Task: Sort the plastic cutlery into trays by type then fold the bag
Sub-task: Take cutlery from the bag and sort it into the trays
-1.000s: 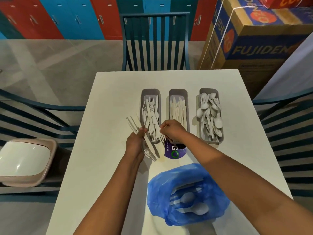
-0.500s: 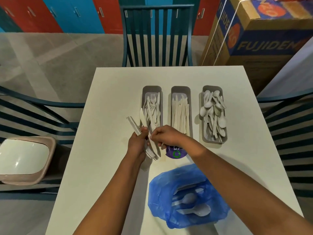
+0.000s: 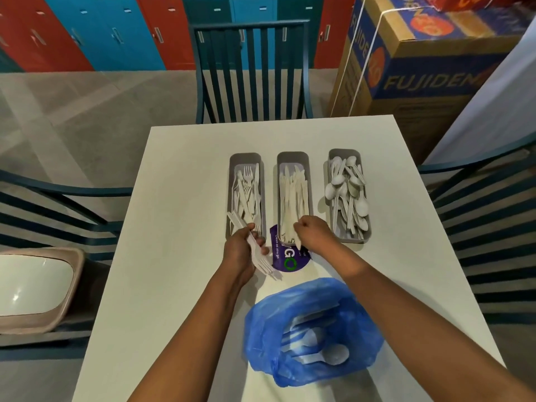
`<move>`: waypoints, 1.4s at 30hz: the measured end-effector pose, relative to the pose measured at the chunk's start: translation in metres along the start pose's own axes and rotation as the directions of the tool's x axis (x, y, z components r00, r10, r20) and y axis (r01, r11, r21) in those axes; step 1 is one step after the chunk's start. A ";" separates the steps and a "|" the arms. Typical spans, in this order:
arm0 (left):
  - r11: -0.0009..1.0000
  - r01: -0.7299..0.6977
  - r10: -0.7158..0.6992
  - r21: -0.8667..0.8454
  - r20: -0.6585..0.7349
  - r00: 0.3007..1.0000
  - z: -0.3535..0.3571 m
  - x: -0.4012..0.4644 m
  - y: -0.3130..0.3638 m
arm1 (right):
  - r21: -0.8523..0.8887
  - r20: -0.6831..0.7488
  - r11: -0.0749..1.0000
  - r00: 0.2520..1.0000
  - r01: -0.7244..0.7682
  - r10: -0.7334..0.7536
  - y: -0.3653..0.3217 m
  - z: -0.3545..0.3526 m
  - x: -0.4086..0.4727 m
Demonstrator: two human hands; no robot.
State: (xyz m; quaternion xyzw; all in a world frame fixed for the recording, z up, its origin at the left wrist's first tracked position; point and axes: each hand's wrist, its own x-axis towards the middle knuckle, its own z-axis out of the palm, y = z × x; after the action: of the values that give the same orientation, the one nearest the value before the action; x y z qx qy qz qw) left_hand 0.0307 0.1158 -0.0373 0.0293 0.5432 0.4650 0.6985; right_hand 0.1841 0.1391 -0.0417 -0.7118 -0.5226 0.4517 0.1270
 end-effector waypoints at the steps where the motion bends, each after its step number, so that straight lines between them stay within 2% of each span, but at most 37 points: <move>1: 1.000 0.000 0.000 0.028 0.002 1.000 0.000 -0.001 -0.002 | 0.002 -0.016 1.000 1.000 -0.012 0.012 0.003 -0.002 0.001; 7: 0.993 -0.048 0.041 0.112 0.068 0.997 0.002 -0.010 -0.007 | 0.047 -0.067 0.999 0.998 -0.010 0.013 -0.007 -0.020 0.008; 12: 0.980 -0.076 0.063 0.186 0.075 0.995 -0.002 -0.009 -0.011 | -0.016 -0.054 1.000 0.998 -0.014 0.014 -0.014 -0.026 0.002; 14: 0.967 -0.109 0.097 0.230 0.060 0.993 -0.002 -0.009 -0.011 | 0.011 0.030 1.000 0.999 0.018 -0.018 -0.017 -0.022 -0.006; 17: 0.965 -0.129 0.121 0.229 0.048 0.991 0.001 -0.009 -0.010 | 0.051 0.318 0.999 0.947 0.019 -0.034 -0.023 -0.009 -0.024; 19: 0.962 -0.140 0.133 0.235 0.044 0.990 0.004 -0.011 -0.010 | 0.025 0.381 0.997 0.922 0.066 -0.071 -0.023 0.001 -0.031; 23: 0.972 -0.130 0.126 0.197 0.032 0.991 0.007 -0.013 -0.012 | 0.031 0.290 0.987 0.944 0.155 -0.157 -0.019 0.006 -0.035; 29: 0.986 -0.052 0.060 0.158 -0.050 0.997 -0.001 -0.012 -0.011 | 0.158 0.133 0.982 0.984 0.101 -0.123 -0.007 0.001 -0.028; 32: 0.997 -0.017 0.018 0.078 -0.012 1.000 -0.005 -0.014 -0.005 | 0.147 0.127 0.987 0.988 0.069 -0.088 -0.007 0.002 -0.022; 37: 0.990 -0.085 0.087 0.109 -0.012 0.996 -0.012 -0.012 0.003 | 0.125 0.052 0.991 0.997 0.052 -0.059 -0.019 0.012 -0.009; 42: 0.991 -0.084 0.086 0.104 -0.020 0.996 -0.025 -0.013 0.007 | 0.086 0.052 0.994 0.997 0.060 -0.065 -0.038 0.029 0.007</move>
State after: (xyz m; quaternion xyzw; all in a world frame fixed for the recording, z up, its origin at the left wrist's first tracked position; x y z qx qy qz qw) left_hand 0.0064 0.0996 -0.0343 0.0825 0.5732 0.4661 0.6689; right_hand 0.1383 0.1529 -0.0370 -0.6763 -0.5284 0.4887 0.1567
